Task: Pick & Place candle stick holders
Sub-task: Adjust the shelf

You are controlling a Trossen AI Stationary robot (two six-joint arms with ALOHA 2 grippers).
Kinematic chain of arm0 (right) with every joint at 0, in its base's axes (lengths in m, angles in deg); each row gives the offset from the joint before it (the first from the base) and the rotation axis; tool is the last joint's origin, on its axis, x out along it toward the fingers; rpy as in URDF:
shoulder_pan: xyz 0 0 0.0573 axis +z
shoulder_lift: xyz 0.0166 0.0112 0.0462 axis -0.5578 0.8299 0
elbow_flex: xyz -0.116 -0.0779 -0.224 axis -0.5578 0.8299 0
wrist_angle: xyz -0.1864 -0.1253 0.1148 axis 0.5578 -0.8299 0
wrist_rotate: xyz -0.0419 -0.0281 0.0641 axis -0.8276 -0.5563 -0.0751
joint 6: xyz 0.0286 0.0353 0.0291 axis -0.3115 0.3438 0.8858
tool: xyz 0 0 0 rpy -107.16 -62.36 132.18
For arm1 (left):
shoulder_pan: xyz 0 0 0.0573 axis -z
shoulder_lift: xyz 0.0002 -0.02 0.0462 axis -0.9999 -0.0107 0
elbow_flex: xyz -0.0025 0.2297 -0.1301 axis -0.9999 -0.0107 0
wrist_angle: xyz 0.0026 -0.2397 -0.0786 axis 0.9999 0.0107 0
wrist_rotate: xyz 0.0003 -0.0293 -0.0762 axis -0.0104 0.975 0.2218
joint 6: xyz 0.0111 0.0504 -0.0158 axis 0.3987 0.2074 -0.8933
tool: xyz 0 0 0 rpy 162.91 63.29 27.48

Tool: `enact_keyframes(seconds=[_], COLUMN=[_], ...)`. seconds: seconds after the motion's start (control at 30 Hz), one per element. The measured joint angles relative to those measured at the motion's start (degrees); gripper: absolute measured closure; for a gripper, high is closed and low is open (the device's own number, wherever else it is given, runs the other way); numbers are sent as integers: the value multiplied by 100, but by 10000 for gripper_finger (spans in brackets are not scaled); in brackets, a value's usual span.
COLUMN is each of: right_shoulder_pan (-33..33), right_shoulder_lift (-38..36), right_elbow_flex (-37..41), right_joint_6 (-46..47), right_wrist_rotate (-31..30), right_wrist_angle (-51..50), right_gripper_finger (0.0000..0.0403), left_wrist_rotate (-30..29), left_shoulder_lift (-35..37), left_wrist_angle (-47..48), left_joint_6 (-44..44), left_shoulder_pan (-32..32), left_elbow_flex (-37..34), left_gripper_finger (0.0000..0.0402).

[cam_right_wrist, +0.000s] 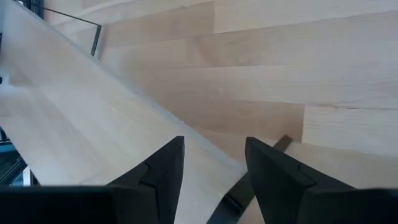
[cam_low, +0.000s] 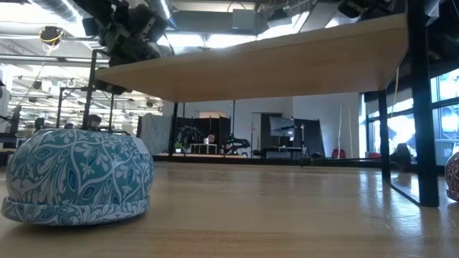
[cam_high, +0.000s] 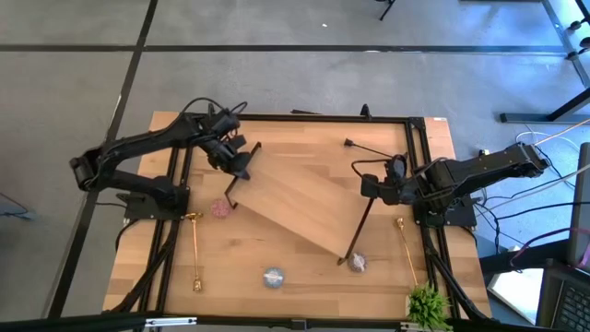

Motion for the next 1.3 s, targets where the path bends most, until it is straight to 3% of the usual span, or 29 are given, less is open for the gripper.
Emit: enact_keyframes(seconds=[0.87, 1.0, 1.3], right_shoulder_pan=[2, 2, 4], right_shoulder_lift=[0, 0, 0], right_elbow_flex=[-2, -2, -2], right_joint_6=[-49, -67, -97], right_wrist_rotate=[-59, -7, 329], right_wrist_angle=[34, 32, 31], right_gripper_finger=[229, 229, 229], left_wrist_rotate=[-861, -1124, -1121], left_shoulder_lift=[262, 262, 266], left_wrist_angle=[100, 145, 182], left_joint_6=[-525, -429, -31], left_shoulder_pan=[535, 535, 483], left_elbow_flex=[-2, -4, -2], left_gripper_finger=[390, 375, 324])
